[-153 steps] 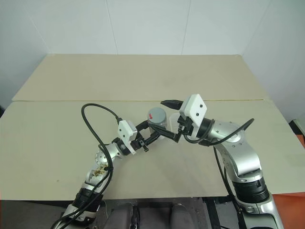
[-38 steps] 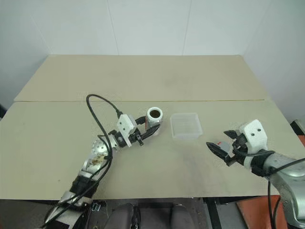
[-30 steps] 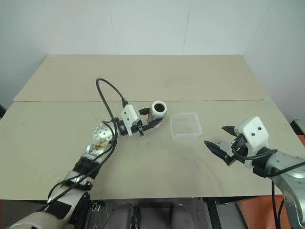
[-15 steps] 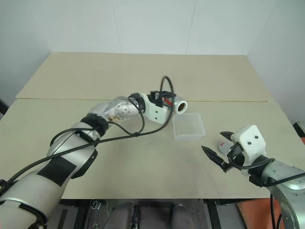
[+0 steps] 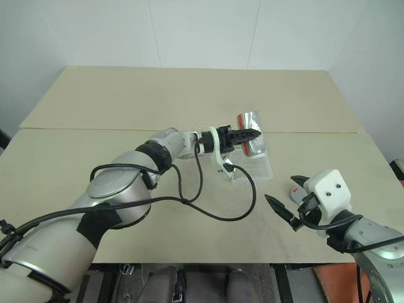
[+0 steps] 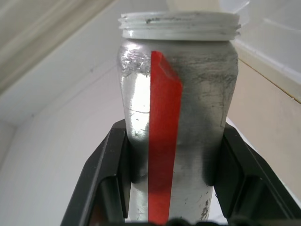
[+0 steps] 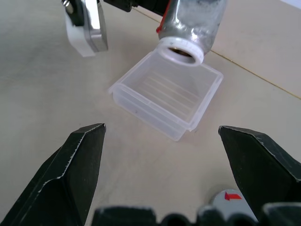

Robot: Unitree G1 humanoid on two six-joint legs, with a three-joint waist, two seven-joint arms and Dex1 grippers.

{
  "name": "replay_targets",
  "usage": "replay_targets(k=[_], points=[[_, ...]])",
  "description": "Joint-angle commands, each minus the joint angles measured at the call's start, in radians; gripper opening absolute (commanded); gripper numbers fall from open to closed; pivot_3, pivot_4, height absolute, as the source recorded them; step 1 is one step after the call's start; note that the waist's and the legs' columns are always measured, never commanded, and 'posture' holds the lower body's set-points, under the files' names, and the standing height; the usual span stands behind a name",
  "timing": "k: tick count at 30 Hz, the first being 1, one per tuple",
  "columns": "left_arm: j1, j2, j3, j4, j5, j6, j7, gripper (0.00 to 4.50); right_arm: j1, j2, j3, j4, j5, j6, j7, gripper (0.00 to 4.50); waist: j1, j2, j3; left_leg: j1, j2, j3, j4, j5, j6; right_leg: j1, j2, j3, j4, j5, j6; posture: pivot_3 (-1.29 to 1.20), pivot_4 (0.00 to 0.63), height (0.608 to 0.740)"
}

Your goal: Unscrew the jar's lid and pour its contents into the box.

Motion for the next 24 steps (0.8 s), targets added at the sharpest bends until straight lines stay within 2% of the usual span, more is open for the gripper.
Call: replay_targets(k=[1, 10, 13, 16, 18, 21, 24], points=[[-0.045, -0.008, -0.026, 0.001, 0.026, 0.024, 0.039, 1.95, -0.007, 0.003, -0.038, -0.037, 0.02, 0.002, -0.019, 4.47, 0.001, 0.0, 0.0, 0.0, 0.0, 0.0, 0.0, 0.0, 0.0, 0.0, 0.0, 0.0, 0.0, 0.0, 0.0, 0.0, 0.15, 0.74], [-0.062, -0.002, -0.032, 0.008, 0.031, 0.057, 0.021, 1.95, -0.014, -0.013, -0.026, -0.03, 0.021, -0.001, -0.033, 4.47, 0.002, 0.0, 0.0, -0.001, -0.001, 0.0, 0.002, 0.0, 0.0, 0.0, -0.001, 0.0, 0.0, 0.0, 0.0, 0.0, 0.15, 0.74], [-0.058, 0.002, 0.013, 0.011, -0.017, 0.045, -0.018, 1.95, -0.019, -0.015, -0.024, -0.028, 0.022, 0.0, -0.034, 4.47, 0.002, 0.0, 0.0, -0.001, -0.001, 0.0, 0.002, 0.0, 0.0, 0.0, -0.001, 0.0, 0.001, 0.0, 0.0, 0.0, 0.15, 0.74], [-0.031, 0.005, 0.179, 0.015, -0.193, -0.047, -0.189, 1.95, -0.017, -0.019, -0.005, -0.02, 0.005, -0.006, -0.038, 4.47, 0.001, 0.0, 0.0, -0.001, -0.001, 0.0, 0.003, 0.0, 0.0, 0.0, -0.001, 0.0, 0.002, 0.0, 0.0, 0.0, 0.15, 0.74], [0.008, -0.005, 0.342, 0.018, -0.364, -0.088, -0.409, 1.95, -0.021, -0.018, 0.0, -0.014, 0.004, -0.006, -0.04, 4.47, 0.001, 0.001, 0.0, -0.001, 0.0, 0.0, 0.003, 0.0, 0.0, 0.0, -0.001, -0.001, 0.001, 0.0, 0.0, 0.0, 0.15, 0.74], [0.058, -0.015, 0.523, 0.007, -0.549, -0.127, -0.61, 1.95, -0.033, -0.017, 0.005, -0.007, 0.002, -0.008, -0.043, 4.47, -0.001, 0.001, -0.001, 0.0, 0.0, 0.0, 0.004, 0.0, 0.0, 0.001, -0.001, -0.001, 0.002, 0.0, 0.0, 0.0, 0.15, 0.74], [0.111, -0.055, 0.816, -0.01, -0.859, -0.077, -0.91, 1.95, -0.038, -0.019, 0.013, 0.006, -0.009, -0.012, -0.04, 4.47, -0.001, 0.002, -0.001, -0.001, 0.0, 0.0, 0.005, 0.001, 0.0, 0.001, -0.001, -0.001, 0.003, 0.0, 0.0, 0.0, 0.15, 0.74]])
